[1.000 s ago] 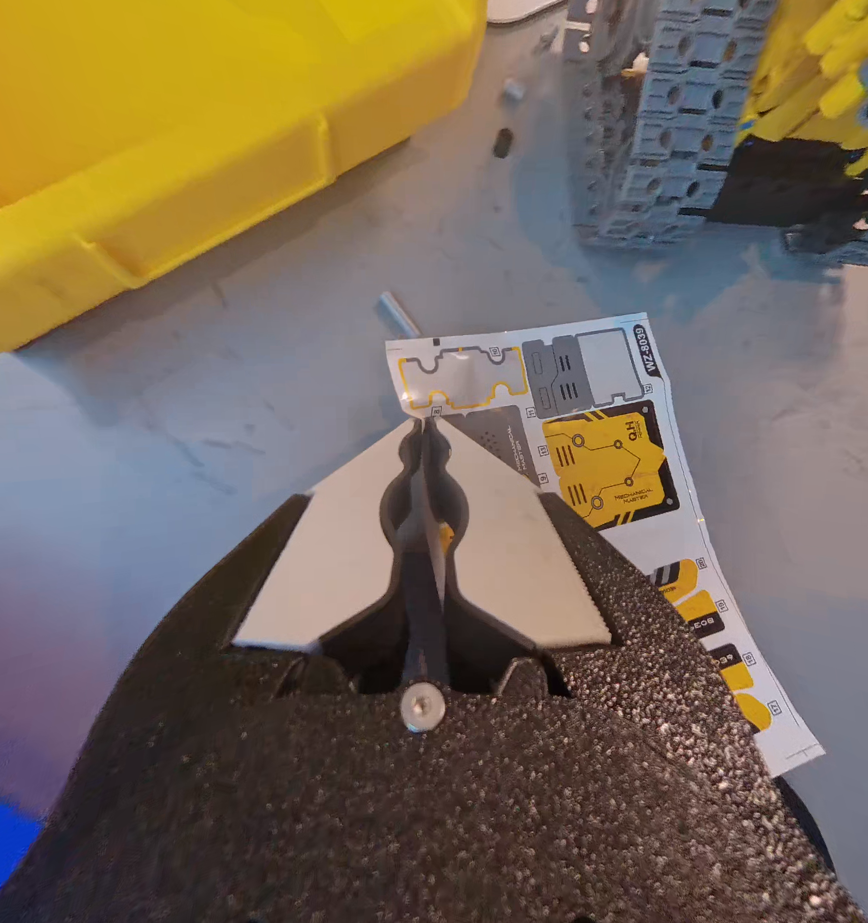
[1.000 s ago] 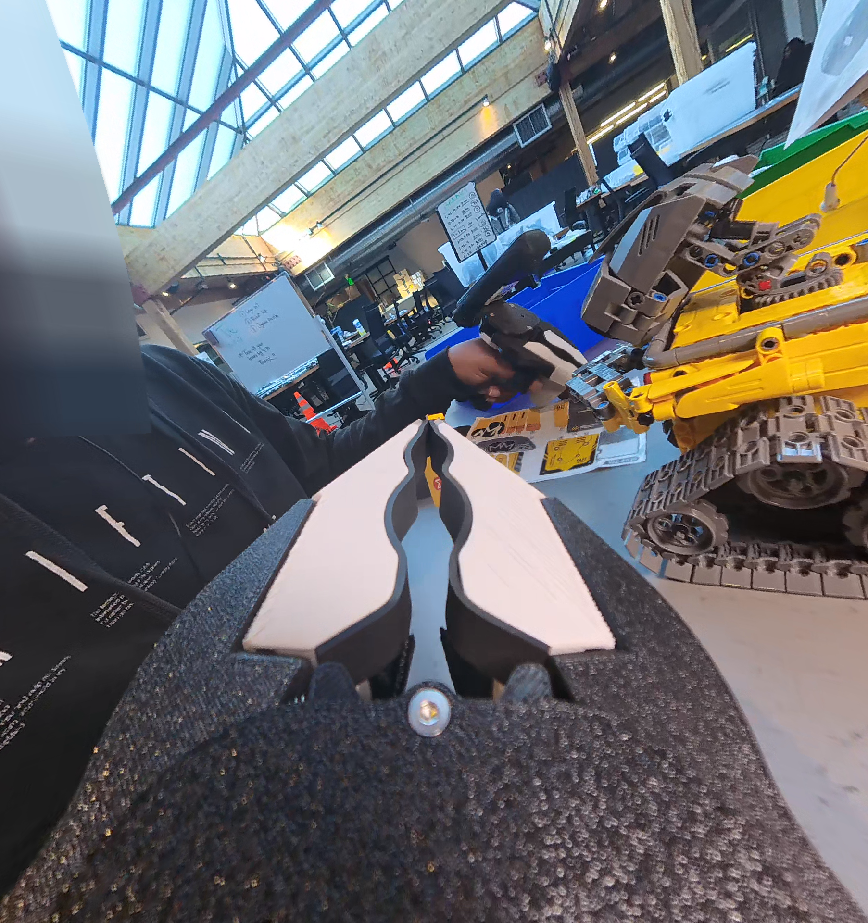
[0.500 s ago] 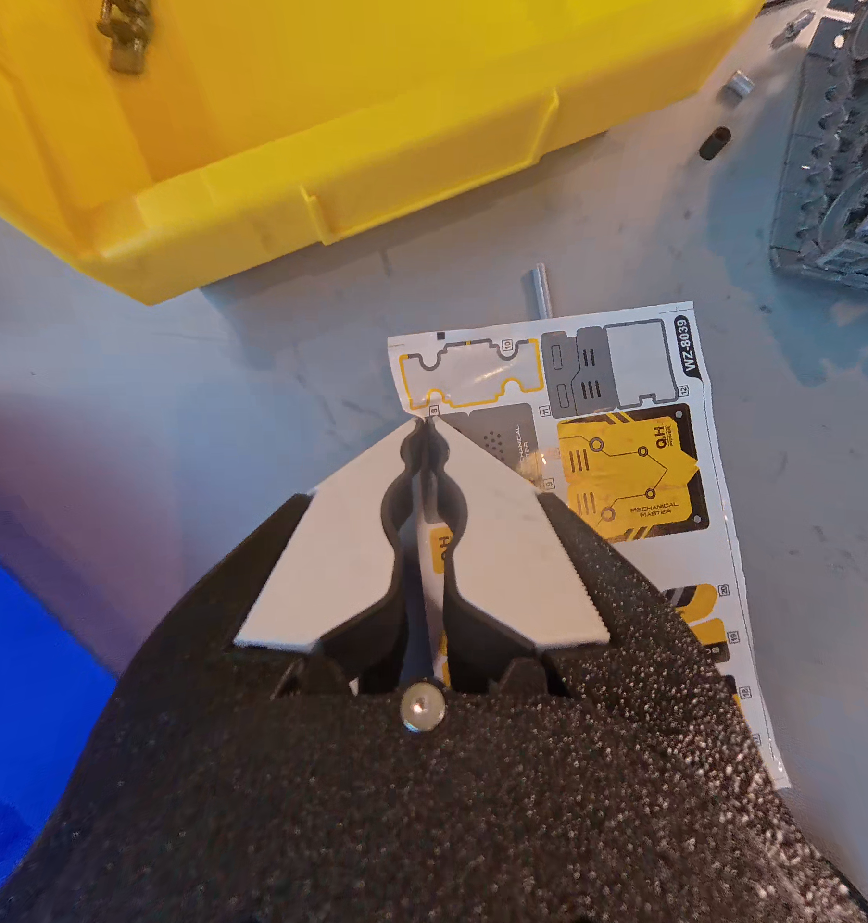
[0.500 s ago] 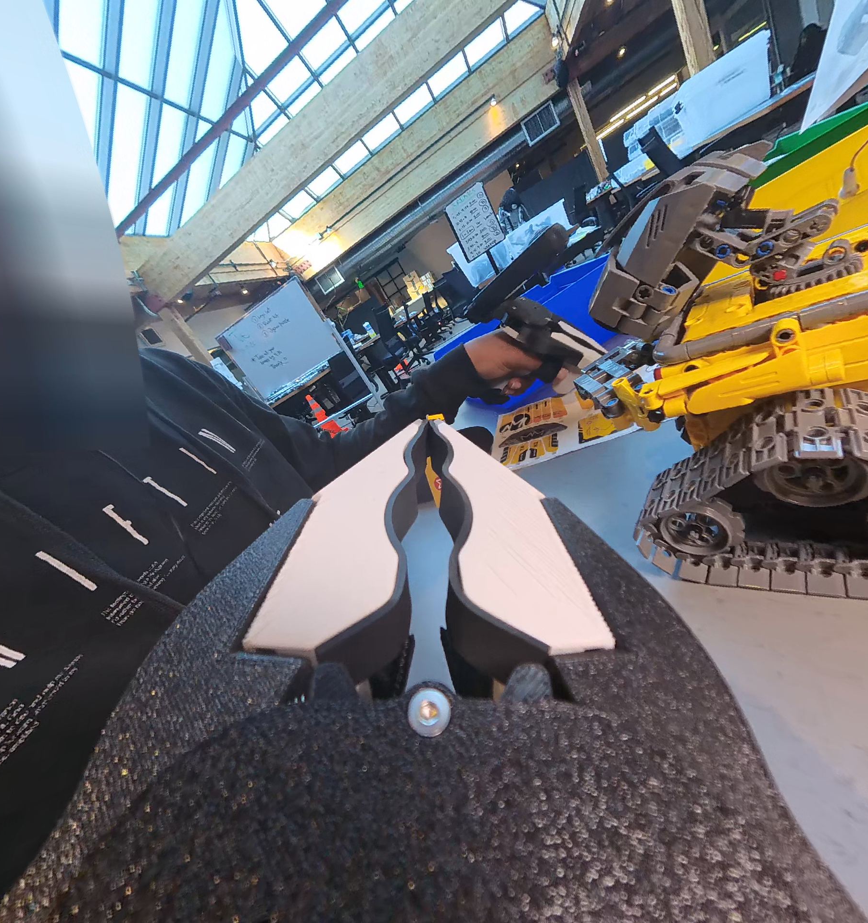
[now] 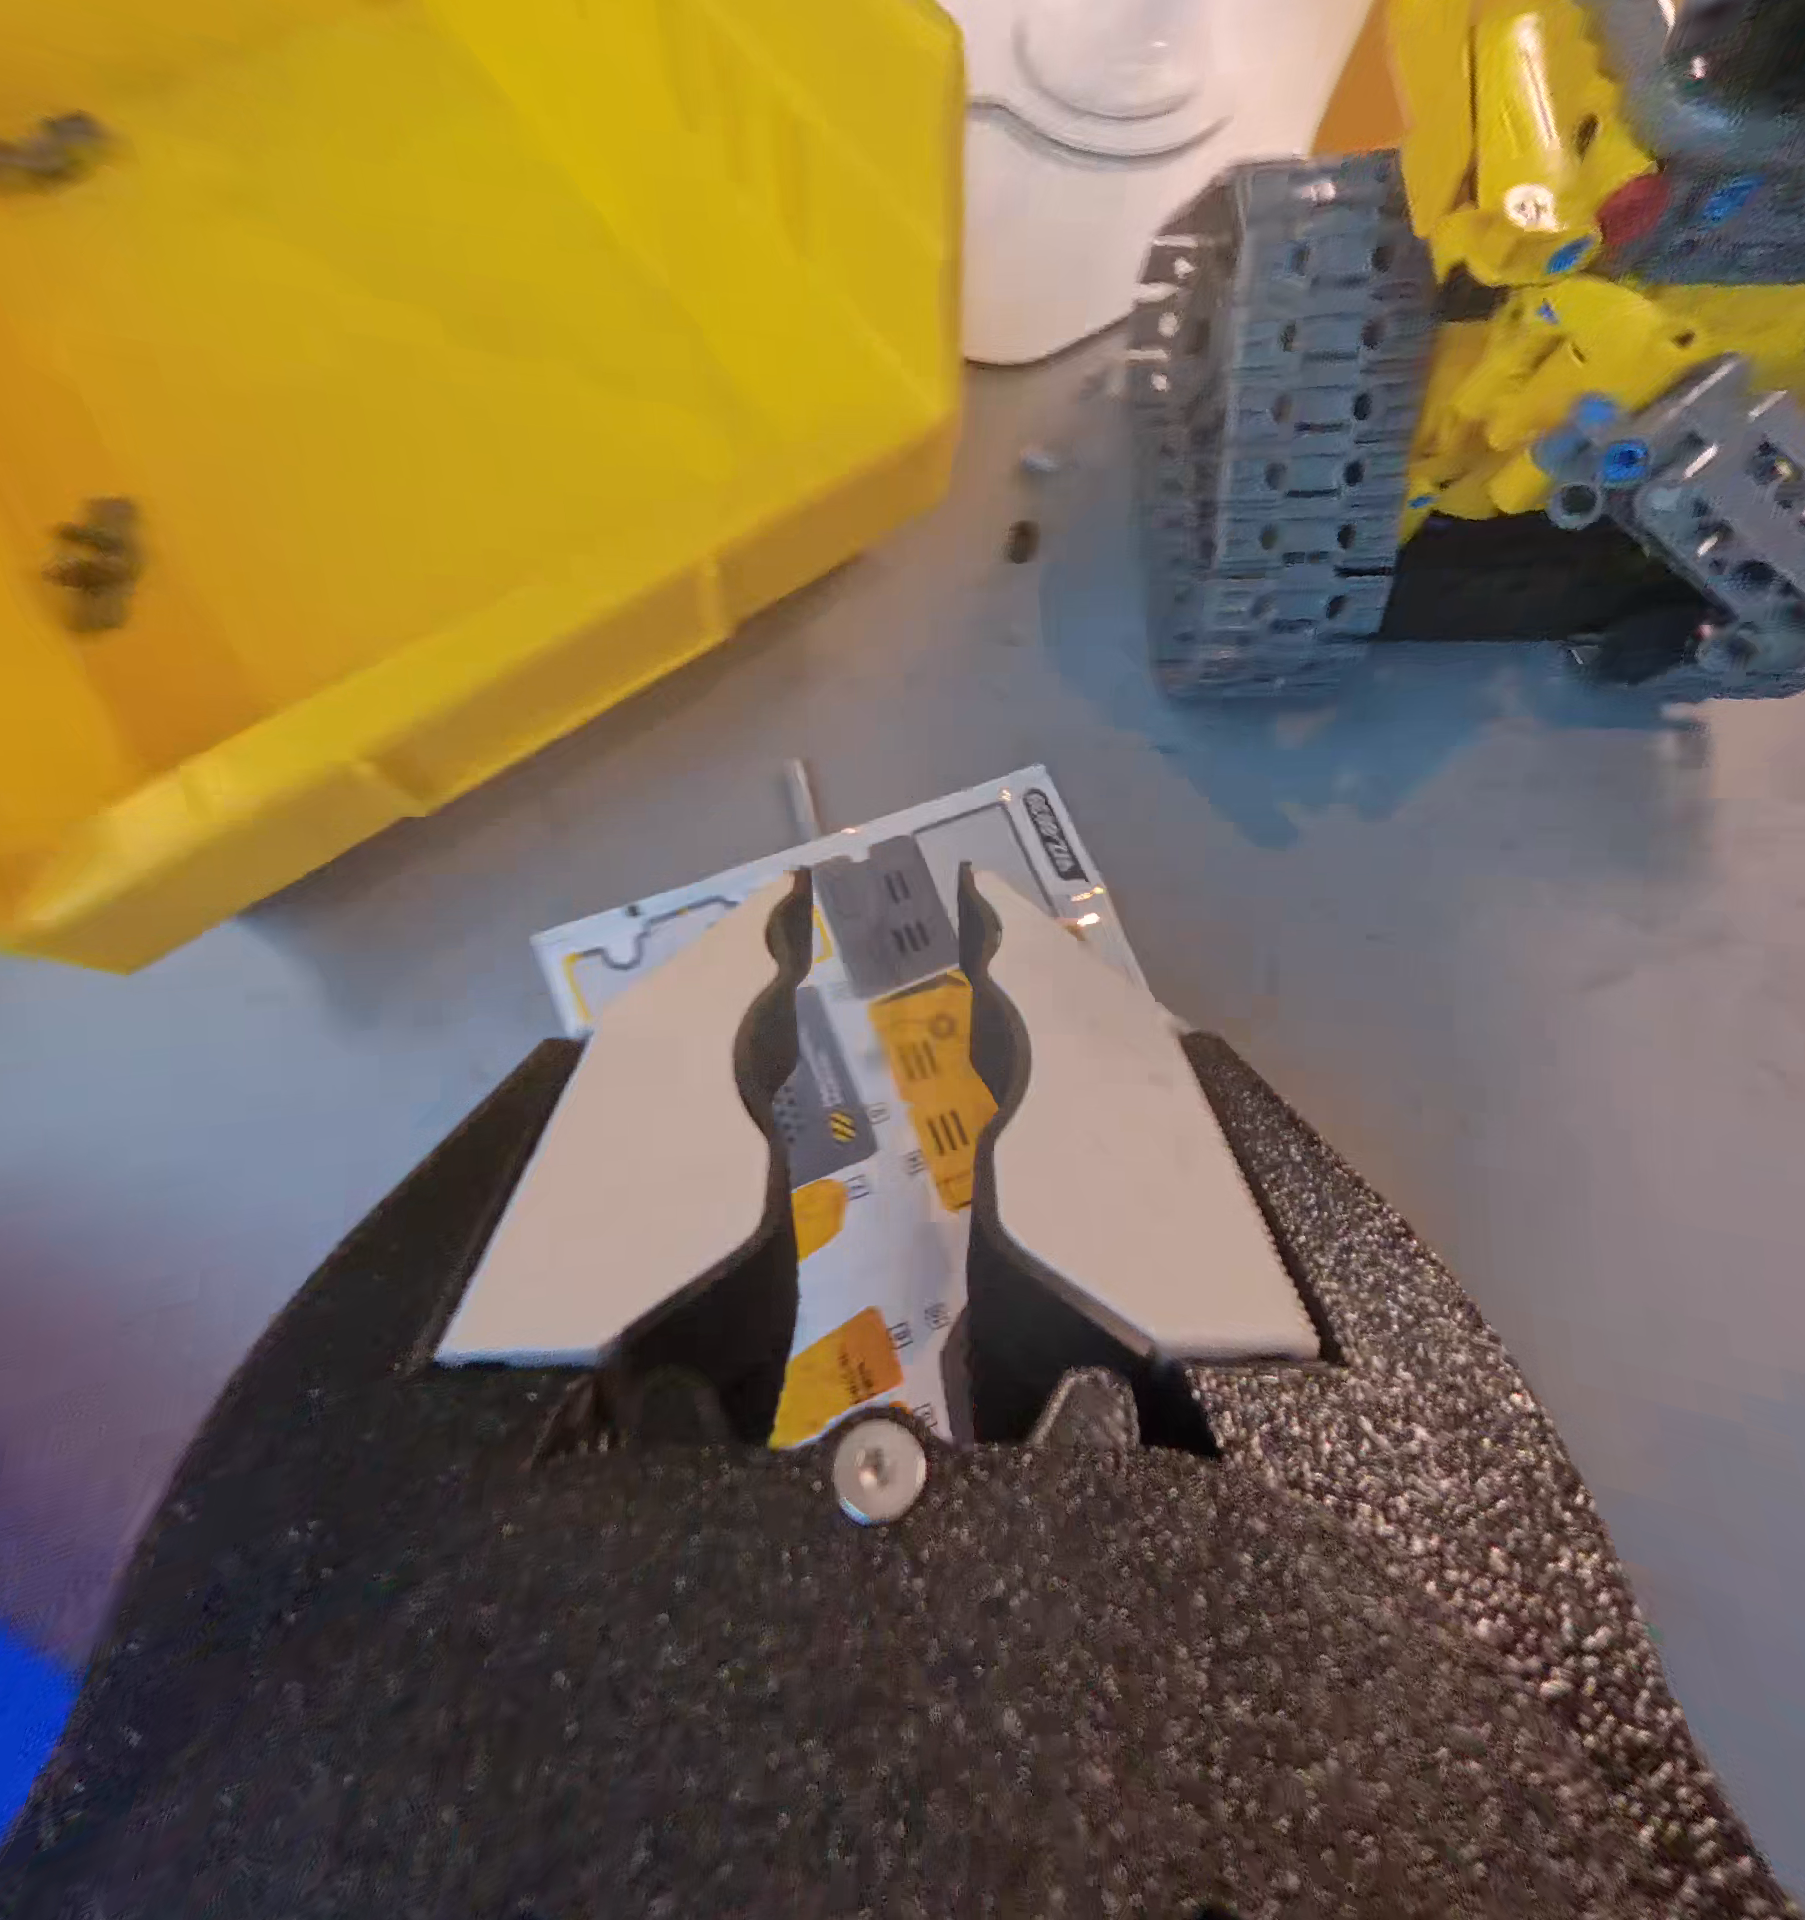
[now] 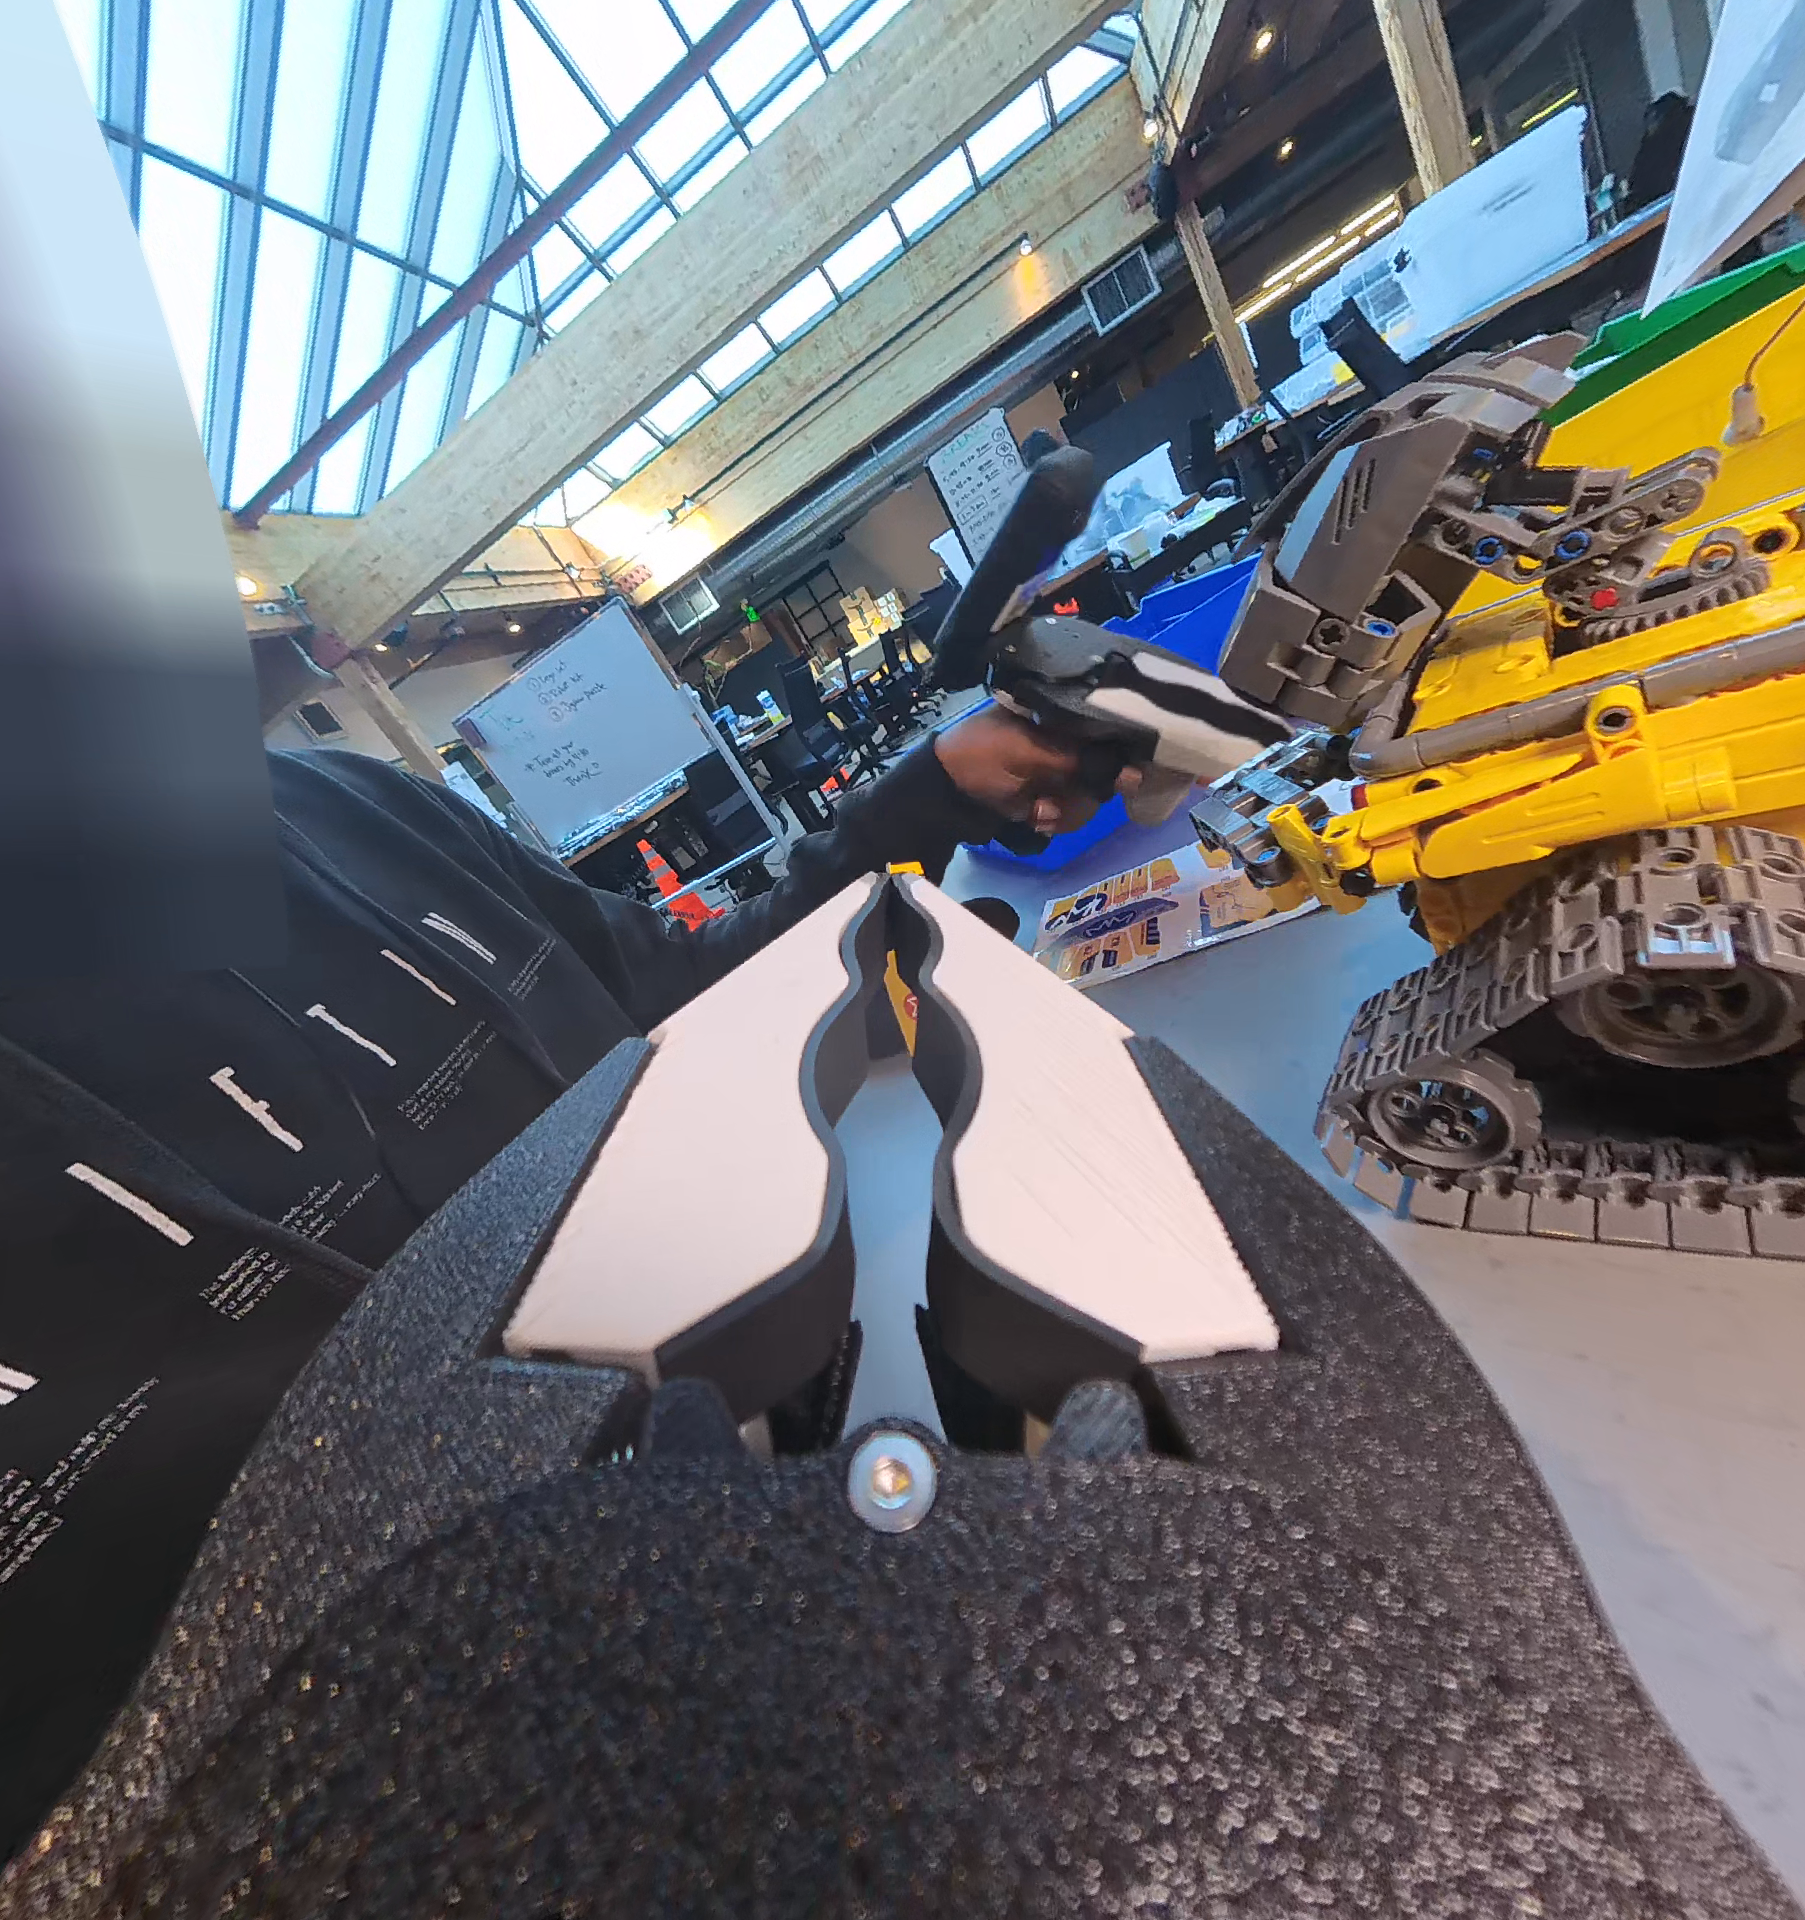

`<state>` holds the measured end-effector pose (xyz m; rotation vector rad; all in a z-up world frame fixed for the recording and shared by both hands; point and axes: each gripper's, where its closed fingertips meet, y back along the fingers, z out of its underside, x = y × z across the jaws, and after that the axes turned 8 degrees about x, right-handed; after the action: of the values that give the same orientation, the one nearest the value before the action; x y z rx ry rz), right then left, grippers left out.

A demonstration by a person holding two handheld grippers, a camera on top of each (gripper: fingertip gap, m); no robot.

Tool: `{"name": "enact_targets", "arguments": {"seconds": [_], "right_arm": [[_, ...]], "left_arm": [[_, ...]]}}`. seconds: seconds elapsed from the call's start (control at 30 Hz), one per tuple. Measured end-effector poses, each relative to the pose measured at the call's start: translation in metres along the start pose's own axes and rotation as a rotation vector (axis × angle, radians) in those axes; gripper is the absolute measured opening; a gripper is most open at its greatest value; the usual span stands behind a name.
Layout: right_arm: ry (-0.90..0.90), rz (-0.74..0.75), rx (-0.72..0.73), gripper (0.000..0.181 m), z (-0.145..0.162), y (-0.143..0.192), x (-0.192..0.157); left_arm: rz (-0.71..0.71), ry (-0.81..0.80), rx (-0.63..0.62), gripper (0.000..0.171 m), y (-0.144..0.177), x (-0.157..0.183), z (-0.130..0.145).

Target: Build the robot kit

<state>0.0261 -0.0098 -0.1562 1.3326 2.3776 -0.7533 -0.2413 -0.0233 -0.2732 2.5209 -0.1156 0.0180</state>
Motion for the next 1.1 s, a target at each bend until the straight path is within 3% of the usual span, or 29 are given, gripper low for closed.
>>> {"name": "enact_targets", "arguments": {"seconds": [0.17,0.23,0.3,0.4,0.5,0.6,0.7,0.87,1.1], "right_arm": [[0.005,0.0,0.001,0.0,0.0,0.0,0.0],[0.017,0.003,-0.001,0.0,0.0,0.0,0.0],[0.061,0.019,-0.003,0.0,0.0,-0.001,0.001],[0.228,0.075,-0.053,0.0,0.004,-0.006,0.004],[0.482,0.167,-0.095,0.0,0.006,-0.01,0.011],[0.837,0.24,-0.151,0.0,0.009,-0.012,0.013],[1.148,0.269,-0.235,0.0,0.017,-0.018,0.009],[1.513,0.237,-0.374,0.0,0.041,-0.028,0.003],[1.676,0.185,-0.449,0.0,0.057,-0.034,0.001]], "left_arm": [[-0.044,-0.042,-0.176,0.021,-0.009,-0.011,0.035],[-0.084,-0.05,-0.185,0.019,-0.004,-0.018,0.036],[-0.091,-0.085,-0.109,0.019,0.001,-0.014,0.019],[0.188,-0.027,0.134,0.02,0.009,0.048,-0.028],[0.716,0.173,0.303,0.019,0.035,0.144,-0.064],[1.088,0.38,0.303,0.022,0.054,0.206,-0.073],[1.299,0.587,0.217,0.03,0.055,0.239,-0.069],[1.454,0.79,0.141,0.036,0.057,0.252,-0.068],[1.407,0.803,0.079,0.026,0.046,0.251,-0.058]]}}
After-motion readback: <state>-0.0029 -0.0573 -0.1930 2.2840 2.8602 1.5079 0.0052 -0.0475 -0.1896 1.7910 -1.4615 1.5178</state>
